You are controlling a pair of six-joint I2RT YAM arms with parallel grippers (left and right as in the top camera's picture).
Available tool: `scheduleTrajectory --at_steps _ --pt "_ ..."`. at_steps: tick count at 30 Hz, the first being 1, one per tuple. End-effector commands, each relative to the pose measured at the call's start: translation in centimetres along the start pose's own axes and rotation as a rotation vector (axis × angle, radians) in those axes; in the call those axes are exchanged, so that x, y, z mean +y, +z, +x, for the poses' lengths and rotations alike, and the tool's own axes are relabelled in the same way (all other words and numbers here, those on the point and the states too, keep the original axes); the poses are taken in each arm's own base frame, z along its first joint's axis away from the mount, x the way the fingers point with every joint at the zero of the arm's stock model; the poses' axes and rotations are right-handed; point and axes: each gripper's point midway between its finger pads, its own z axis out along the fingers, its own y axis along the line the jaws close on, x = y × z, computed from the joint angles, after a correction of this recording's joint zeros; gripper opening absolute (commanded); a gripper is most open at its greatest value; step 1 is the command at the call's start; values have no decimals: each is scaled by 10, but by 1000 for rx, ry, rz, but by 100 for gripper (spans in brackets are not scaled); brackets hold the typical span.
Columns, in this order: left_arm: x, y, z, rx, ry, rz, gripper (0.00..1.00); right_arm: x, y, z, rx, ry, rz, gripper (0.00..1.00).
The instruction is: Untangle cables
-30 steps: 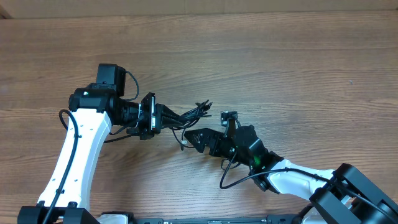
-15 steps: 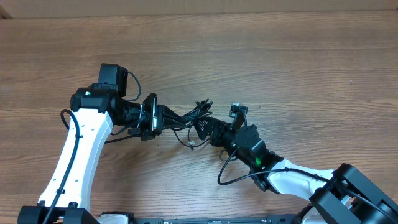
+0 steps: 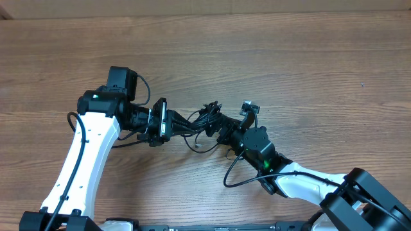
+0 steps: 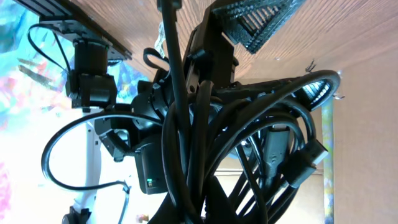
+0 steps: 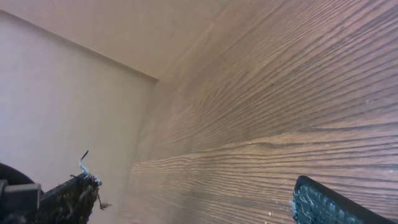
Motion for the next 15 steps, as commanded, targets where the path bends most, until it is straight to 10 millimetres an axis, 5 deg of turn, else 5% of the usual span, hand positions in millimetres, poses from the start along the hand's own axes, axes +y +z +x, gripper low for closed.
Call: scheduleTrajectory --at_steps 1,9,12,15 --pt "2 0 7 20 -1 -1 4 29 4 5 52 -9 -104 100" --pt "-15 -20 -9 -14 52 85 4 -34 -2 32 205 -103 127 100" --pt "-18 -24 -19 -65 55 102 4 -36 -7 33 266 -128 110 100" --pt "-18 -24 -20 -70 44 101 4 -24 -15 27 336 -179 6 87"
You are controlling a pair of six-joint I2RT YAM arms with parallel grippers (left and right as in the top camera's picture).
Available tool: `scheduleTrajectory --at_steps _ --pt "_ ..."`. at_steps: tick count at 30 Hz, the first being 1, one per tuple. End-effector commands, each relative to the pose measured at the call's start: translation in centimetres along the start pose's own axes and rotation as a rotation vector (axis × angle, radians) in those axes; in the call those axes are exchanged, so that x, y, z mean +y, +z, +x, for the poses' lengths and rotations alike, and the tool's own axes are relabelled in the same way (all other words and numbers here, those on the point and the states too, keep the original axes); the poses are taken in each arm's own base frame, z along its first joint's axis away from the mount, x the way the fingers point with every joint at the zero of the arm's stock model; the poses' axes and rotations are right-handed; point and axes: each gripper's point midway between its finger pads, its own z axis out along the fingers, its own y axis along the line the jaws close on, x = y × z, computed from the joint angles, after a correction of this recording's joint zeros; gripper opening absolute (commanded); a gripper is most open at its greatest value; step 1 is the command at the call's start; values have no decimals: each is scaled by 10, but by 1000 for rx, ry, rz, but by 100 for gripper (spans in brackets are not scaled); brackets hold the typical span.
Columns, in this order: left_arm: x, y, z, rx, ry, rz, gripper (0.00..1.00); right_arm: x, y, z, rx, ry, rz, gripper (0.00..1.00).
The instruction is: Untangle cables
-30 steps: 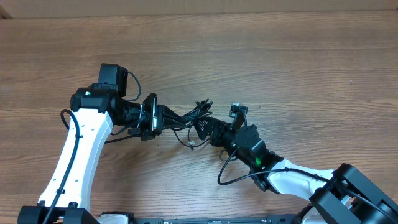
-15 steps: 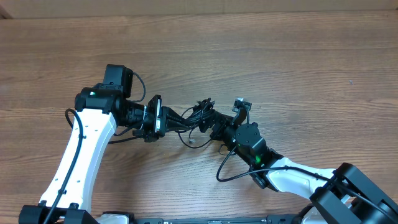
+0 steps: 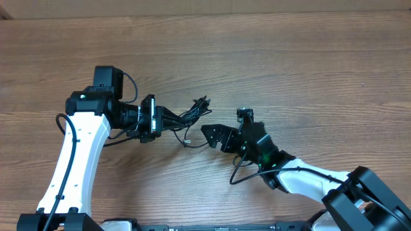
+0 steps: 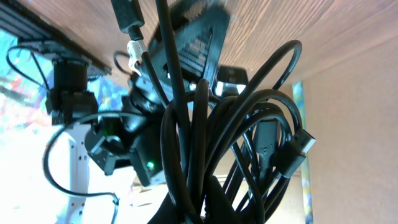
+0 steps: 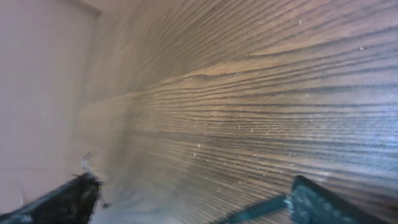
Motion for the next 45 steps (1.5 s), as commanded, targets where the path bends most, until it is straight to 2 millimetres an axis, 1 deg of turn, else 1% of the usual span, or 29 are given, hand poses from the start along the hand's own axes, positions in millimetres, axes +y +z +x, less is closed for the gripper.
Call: scheduleTrajectory --at_steps 1,3,5,6,7,8,9,11,12,14,17,18,19,21,24,25,27,29,31,34,36,37,42,44,45 --pt "1 -2 0 -13 19 6 4 32 -16 -9 70 -127 -183 81" --pt "0 -2 -1 -15 -1 7 4 38 -28 -11 127 -153 -277 72" --pt "1 -2 -1 -16 -18 7 4 38 -37 -13 169 -144 -335 60" --pt "1 -2 -2 -22 -33 7 4 36 -40 -14 188 -125 -349 47" --pt "1 -2 -3 -30 -46 7 4 33 -43 -14 206 -82 -349 39" --pt "0 -2 -6 -48 -56 9 4 31 -45 -14 227 -18 -347 39" --pt "0 -3 -9 -67 -62 12 4 31 -47 -12 254 42 -354 41" --pt "1 -2 -15 -100 -82 12 4 41 -54 -5 325 115 -403 55" --pt "1 -2 -16 -112 -91 11 4 46 -57 -2 353 130 -428 57" --pt "2 -1 -17 -123 -103 9 4 58 -60 7 400 128 -469 57" --pt "3 1 -18 -136 -110 5 4 68 -57 19 420 100 -478 56" --pt "4 1 -20 -147 -118 4 4 72 -56 24 425 79 -484 57" --pt "3 1 -21 -155 -125 6 4 75 -55 29 423 44 -489 59" --pt "4 1 -22 -161 -130 6 4 81 -52 41 413 -87 -514 65" --pt "6 1 -22 -162 -166 1 4 90 -46 58 376 -282 -529 82" --pt "8 1 -22 -163 -190 -3 4 90 -41 61 351 -333 -513 84" --pt "9 2 -22 -164 -198 -8 4 86 -28 63 278 -411 -430 85" --pt "10 4 -21 -164 -194 -15 5 79 -17 58 199 -432 -330 80" --pt "12 6 -19 -164 -193 -23 4 82 -12 53 130 -451 -288 73" --pt "15 10 -17 -166 -207 -37 4 99 -14 57 99 -478 -335 60" --pt "17 13 -15 -168 -221 -45 4 107 -16 63 103 -484 -361 54" --pt "18 14 -15 -171 -227 -48 5 110 -16 67 108 -489 -367 49" --pt "20 18 -13 -177 -221 -59 5 106 -12 71 93 -495 -320 35" --pt "20 18 -13 -182 -223 -58 5 105 -12 72 98 -479 -316 24" --pt "20 18 -15 -192 -222 -55 5 105 -12 72 104 -450 -314 11"
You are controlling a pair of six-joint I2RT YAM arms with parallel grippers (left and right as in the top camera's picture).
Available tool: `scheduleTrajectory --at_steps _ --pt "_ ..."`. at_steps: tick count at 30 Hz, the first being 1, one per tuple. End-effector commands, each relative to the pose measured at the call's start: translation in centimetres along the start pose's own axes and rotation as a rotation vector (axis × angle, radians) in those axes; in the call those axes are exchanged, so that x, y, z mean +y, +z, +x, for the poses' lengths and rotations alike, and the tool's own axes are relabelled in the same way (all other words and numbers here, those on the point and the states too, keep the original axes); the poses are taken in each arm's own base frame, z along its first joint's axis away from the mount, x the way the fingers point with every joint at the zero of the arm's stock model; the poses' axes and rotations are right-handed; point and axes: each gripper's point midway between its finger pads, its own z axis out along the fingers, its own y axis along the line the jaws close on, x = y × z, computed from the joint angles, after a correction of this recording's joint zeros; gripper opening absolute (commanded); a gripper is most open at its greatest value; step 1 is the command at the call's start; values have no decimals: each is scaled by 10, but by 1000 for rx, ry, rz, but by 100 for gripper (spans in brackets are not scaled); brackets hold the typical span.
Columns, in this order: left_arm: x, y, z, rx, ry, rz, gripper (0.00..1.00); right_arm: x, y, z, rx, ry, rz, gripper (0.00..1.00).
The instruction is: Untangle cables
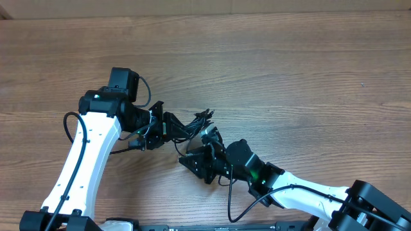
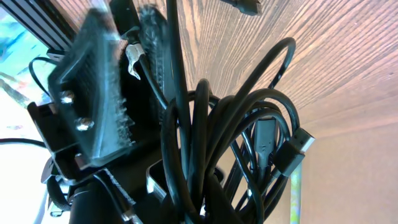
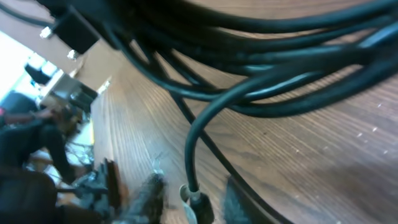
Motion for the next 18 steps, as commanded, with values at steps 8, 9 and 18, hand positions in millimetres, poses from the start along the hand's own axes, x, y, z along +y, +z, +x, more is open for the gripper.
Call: scheduleTrajectory --at_steps 8,9,18 --pt "-8 -3 -20 -135 102 50 5 17 -15 -26 -18 204 -111 4" --pt "-8 -3 -20 -135 123 49 5 14 -20 -33 -28 245 -119 4" --pt "-4 2 -15 -129 267 22 4 -24 -39 -67 -131 482 -63 4"
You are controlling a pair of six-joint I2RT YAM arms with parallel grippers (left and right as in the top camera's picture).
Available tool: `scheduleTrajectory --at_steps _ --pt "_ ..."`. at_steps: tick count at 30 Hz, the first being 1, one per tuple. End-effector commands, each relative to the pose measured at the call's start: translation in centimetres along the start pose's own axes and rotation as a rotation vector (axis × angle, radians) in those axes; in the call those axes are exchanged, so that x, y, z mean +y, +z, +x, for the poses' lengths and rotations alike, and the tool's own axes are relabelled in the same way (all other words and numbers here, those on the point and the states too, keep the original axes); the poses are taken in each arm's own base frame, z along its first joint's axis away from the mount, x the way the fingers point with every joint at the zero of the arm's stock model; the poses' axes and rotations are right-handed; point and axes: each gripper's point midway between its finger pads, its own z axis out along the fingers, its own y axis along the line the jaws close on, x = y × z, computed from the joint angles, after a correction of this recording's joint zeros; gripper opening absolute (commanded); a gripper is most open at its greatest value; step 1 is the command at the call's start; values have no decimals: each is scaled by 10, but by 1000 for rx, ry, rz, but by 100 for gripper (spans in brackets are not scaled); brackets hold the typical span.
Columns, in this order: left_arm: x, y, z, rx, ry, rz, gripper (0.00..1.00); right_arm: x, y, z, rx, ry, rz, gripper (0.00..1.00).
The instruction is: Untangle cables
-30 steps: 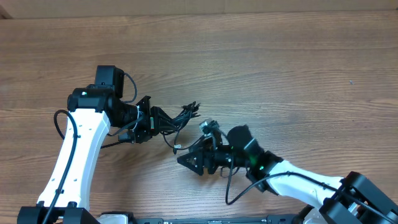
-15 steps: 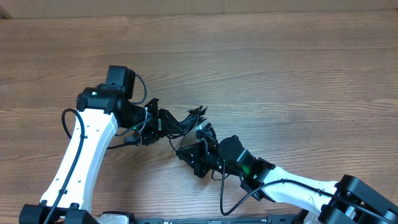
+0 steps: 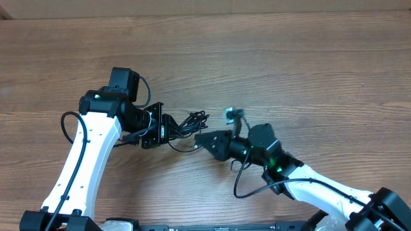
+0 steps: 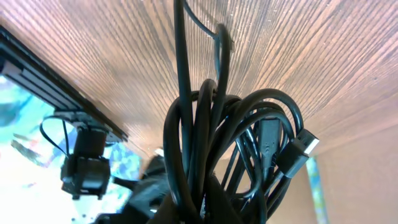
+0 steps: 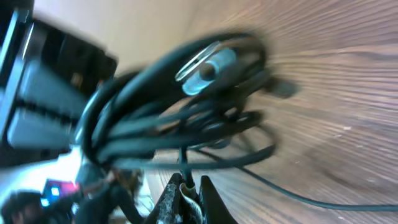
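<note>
A tangled bundle of black cables (image 3: 191, 120) hangs just above the wooden table (image 3: 308, 64), and my left gripper (image 3: 167, 129) is shut on it. In the left wrist view the loops (image 4: 211, 137) rise from between the fingers, with a USB plug (image 4: 300, 153) sticking out on the right. Just right of the bundle, my right gripper (image 3: 200, 140) is shut on one thin cable (image 5: 181, 163) that leads up into the bundle (image 5: 168, 134). The right fingers (image 5: 171, 196) pinch it near its end.
Another thin strand (image 5: 298, 199) trails from the bundle across the table. Both arms reach in from the front edge, the left from the left and the right from the lower right. Bare wood surrounds the bundle.
My right gripper was below the bundle with a cable end between its parted fingers; now it sits to the right of the bundle, shut on that thin cable. The left gripper still holds the bundle.
My left gripper held the bundle at every moment. The right gripper stood open against the bundle's right side, then open and apart from it as the bundle sat further left. Later it was under the bundle around a cable end, and now it grips that cable.
</note>
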Motion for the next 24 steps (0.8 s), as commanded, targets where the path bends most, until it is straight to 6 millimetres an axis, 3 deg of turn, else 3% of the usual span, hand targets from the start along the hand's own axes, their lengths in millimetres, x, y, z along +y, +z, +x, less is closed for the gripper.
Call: scheduleTrajectory --at_steps 1,7,12,15,20,22,24 --pt "5 3 11 22 96 -14 4 5 -1 -8 -20 68 -9 4" --pt "15 11 27 55 94 -55 5 1 -1 -6 -16 135 8 4" --pt "10 14 26 29 102 -35 4 4 -1 -4 -3 135 -7 4" --pt "5 14 22 3 114 -15 4 5 -1 -4 -1 229 -10 4" --pt "2 14 14 -45 113 -3 4 25 -2 -2 34 240 -94 4" --pt "4 14 19 -14 111 -9 4 18 -1 -1 27 262 -63 4" --pt "6 14 26 29 111 -20 4 4 0 -5 -11 271 -3 12"
